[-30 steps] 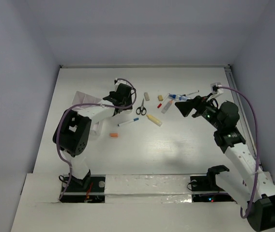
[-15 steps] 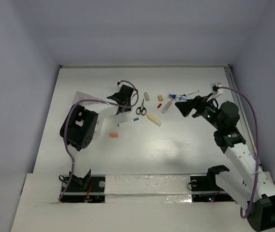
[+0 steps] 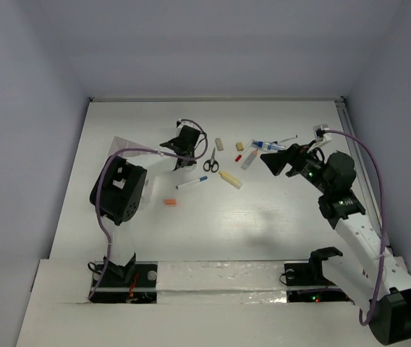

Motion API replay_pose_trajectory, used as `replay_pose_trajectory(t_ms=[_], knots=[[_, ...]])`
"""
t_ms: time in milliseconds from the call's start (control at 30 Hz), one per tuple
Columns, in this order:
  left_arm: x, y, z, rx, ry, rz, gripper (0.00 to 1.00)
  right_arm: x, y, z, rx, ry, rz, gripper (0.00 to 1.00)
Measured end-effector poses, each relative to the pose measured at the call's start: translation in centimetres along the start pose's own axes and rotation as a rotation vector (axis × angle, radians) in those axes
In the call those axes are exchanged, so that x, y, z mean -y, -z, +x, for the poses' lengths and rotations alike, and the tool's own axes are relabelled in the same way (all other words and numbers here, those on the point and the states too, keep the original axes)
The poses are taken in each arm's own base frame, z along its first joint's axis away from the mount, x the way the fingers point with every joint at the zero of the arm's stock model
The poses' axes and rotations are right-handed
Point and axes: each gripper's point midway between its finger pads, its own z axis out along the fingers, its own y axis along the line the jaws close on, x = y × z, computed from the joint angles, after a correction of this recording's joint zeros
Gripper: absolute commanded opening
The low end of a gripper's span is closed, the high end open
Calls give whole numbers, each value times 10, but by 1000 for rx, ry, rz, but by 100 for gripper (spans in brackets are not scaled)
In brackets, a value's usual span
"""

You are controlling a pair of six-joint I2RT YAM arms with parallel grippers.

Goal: Sort the stationery into containers
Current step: Pick up the stationery from the center of the board, then place the stationery in the storage box.

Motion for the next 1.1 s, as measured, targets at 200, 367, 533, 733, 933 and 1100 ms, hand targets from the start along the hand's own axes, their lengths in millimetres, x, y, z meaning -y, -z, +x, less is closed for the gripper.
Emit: replay_pose_trajectory(t_ms=[200,367,533,733,933,1100], knots=[[-16,65,-67,136,-5,-24,0,2,-3,2,-6,-8,-5,100],[-68,124,-123,266,38,-117,0,12,-11,17,-51,-32,9,100],[-155,153,-123,249,87,-324,0,12,-13,24,-75,-48,-6,100],[-215,161,-95,141,77,-544,0,-6,-3,13,-21,-16,-67,100],[-233,155,-84,49,11,-688,0,-10,-5,14,-22,-20,-94,100],[-243,146,-82,-3,-37,-785,0,-12,-3,15,-19,-21,-106,100]])
